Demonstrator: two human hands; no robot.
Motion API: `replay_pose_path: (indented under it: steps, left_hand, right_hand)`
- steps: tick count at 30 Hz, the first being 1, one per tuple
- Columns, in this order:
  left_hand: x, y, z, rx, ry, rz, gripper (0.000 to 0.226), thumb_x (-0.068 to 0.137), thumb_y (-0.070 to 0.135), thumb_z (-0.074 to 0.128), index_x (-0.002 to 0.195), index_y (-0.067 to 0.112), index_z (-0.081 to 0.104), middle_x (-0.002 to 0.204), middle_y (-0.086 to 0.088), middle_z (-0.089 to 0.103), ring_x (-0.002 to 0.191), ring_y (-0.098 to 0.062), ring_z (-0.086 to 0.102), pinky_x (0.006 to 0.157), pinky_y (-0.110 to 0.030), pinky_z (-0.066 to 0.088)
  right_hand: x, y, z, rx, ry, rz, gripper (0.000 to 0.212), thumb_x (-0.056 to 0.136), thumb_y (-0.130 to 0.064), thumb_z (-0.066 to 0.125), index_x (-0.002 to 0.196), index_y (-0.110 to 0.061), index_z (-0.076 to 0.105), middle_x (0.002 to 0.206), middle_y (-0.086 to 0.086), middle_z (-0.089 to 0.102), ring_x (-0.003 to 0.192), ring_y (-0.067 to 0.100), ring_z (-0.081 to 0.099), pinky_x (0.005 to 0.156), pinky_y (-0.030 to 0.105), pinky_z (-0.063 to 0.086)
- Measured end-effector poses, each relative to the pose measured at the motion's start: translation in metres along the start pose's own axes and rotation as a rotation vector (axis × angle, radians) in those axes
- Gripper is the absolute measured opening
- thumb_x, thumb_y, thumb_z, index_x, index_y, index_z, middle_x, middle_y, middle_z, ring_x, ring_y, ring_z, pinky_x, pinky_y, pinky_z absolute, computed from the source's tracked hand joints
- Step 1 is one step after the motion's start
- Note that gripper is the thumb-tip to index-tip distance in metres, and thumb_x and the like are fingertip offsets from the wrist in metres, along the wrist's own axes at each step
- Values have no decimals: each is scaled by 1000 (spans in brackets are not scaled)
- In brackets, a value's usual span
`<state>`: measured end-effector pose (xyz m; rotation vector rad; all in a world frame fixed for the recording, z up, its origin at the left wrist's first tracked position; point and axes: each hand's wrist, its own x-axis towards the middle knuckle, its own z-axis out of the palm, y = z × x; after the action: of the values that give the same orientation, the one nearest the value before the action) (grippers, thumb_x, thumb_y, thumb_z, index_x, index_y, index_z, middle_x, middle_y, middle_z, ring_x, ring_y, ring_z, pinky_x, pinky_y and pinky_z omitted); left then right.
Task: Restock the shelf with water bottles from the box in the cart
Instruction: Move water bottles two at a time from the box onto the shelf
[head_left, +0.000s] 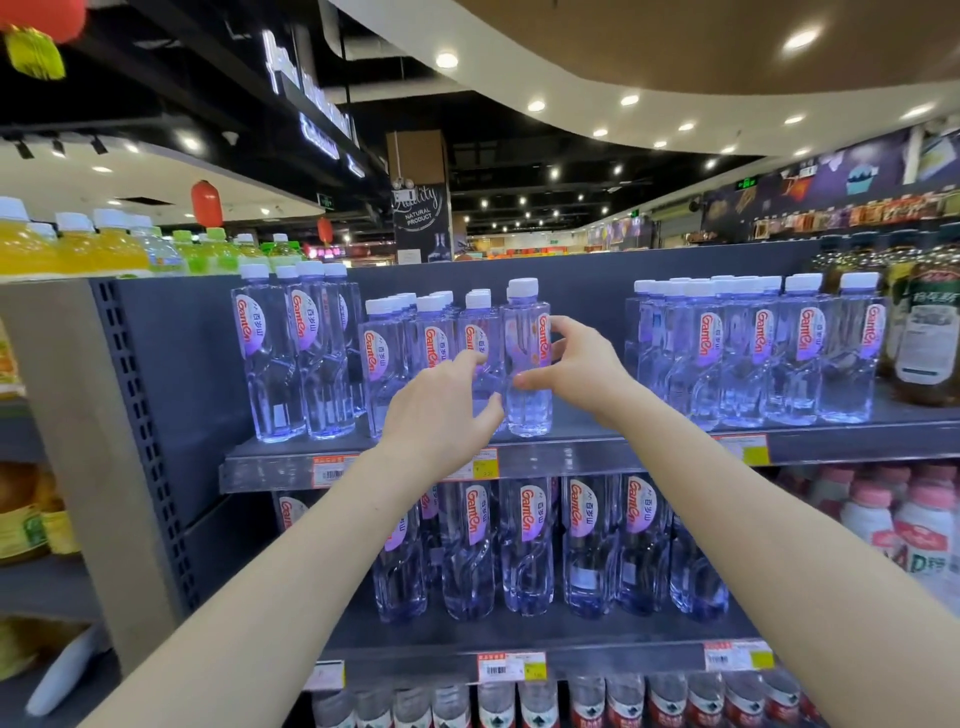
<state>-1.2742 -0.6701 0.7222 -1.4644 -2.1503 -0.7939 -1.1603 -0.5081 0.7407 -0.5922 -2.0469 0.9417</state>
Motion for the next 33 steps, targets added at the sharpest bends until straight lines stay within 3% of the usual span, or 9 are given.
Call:
replay_pose_path:
  steps: [4,10,20,26,33]
  left_hand:
    - [-5,-5,0,73,1,12,52,101,41,53,150,23,46,131,-3,66,121,-26,59,86,-40,51]
    - [-7,-10,2,73,36,41,48,102,39,52,147,25,48,131,-1,66,119,-24,59,86,-37,49]
    - [-12,-13,18,53,-24,8,47,103,40,51,147,24,48,134,0,64,123,-22,58,83,-35,46]
    - [-17,-14,21,39,-63,-29,48,102,41,50,147,25,45,132,-2,64,123,-23,59,85,-39,49]
    - [-29,-9,22,60,-99,-53,51,103,39,50,151,23,40,137,-5,62,125,-26,57,85,-39,45]
  right_hand:
    - [6,0,6,-1,49,21,55,74,-14,90,122,-23,65,94,-4,74,87,12,71,82,31,57]
    - [13,5,15,-36,54,55,61,74,-11,91,126,-22,62,97,-3,71,90,13,69,86,33,55]
    - [25,20,24,-110,87,64,48,78,-21,89,119,-23,65,103,-4,73,92,14,68,86,31,54]
    - [24,24,30,-168,95,49,48,80,-29,86,120,-28,60,104,-9,71,95,13,68,90,36,56]
    - [10,23,25,-218,80,156,83,85,-37,82,151,-12,39,130,6,63,103,22,61,80,31,45]
